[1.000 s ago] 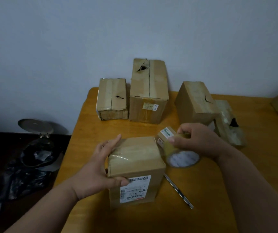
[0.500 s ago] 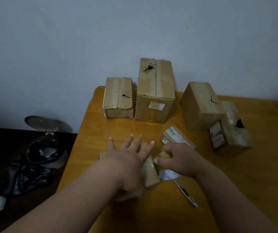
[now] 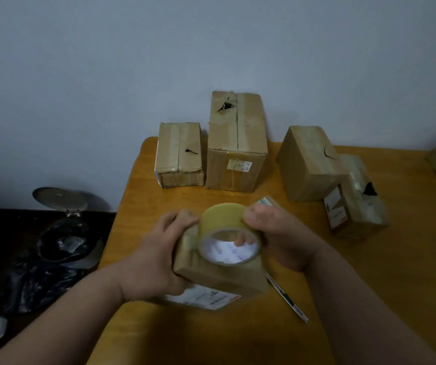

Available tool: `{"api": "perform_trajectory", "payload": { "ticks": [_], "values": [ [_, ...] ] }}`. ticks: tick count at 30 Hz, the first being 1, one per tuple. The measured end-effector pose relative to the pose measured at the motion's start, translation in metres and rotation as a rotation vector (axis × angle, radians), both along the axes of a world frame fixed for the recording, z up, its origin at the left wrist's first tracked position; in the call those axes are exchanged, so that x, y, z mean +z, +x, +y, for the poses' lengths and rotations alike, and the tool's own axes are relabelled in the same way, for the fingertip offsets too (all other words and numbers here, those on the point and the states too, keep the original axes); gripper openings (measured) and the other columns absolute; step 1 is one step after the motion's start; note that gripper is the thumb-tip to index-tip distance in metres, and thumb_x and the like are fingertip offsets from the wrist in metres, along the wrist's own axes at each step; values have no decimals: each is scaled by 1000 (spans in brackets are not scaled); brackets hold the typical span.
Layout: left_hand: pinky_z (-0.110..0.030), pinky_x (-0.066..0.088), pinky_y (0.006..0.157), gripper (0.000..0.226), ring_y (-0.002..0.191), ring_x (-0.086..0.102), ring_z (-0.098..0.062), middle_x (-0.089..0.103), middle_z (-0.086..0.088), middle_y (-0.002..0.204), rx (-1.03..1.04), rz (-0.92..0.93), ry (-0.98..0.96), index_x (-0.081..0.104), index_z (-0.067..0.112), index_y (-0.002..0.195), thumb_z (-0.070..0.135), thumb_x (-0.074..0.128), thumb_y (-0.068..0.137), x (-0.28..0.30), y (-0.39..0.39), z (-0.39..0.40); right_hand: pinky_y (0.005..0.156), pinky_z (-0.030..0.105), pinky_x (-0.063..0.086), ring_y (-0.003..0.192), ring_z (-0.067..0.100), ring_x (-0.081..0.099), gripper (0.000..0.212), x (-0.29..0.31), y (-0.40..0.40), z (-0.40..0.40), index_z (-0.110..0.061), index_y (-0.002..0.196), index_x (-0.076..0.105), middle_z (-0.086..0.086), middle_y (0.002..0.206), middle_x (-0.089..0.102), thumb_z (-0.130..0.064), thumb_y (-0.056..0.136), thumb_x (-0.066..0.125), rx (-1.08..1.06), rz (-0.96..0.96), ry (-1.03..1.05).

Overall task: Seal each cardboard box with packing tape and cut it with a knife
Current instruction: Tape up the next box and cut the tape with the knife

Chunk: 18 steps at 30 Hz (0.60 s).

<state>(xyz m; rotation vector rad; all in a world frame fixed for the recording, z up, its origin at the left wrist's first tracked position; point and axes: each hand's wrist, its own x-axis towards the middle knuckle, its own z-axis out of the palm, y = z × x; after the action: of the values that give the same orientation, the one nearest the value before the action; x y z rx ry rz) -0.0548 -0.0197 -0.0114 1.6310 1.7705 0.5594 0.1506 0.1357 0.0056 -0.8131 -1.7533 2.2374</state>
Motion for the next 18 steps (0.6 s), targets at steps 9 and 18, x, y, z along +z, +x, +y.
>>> {"api": "perform_trajectory", "payload": {
  "ticks": [9,18],
  "values": [
    [-27,39,110,119,135,32,-11,15,18,142,61,-41,-112,15,59,136,55,90,44,-37,-29,-30,50,15,45,59,-5,60,40,-5,-64,-52,-28,81,60,-9,71,64,-67,77,65,150,-240,462],
    [1,23,99,135,129,26,-2,8,27,137,90,-4,-101,9,32,152,56,90,47,-64,-36,-45,56,24,40,59,8,48,30,14,-22,8,-6,79,62,0,71,55,-35,87,67,325,-441,762]
  ]
}}
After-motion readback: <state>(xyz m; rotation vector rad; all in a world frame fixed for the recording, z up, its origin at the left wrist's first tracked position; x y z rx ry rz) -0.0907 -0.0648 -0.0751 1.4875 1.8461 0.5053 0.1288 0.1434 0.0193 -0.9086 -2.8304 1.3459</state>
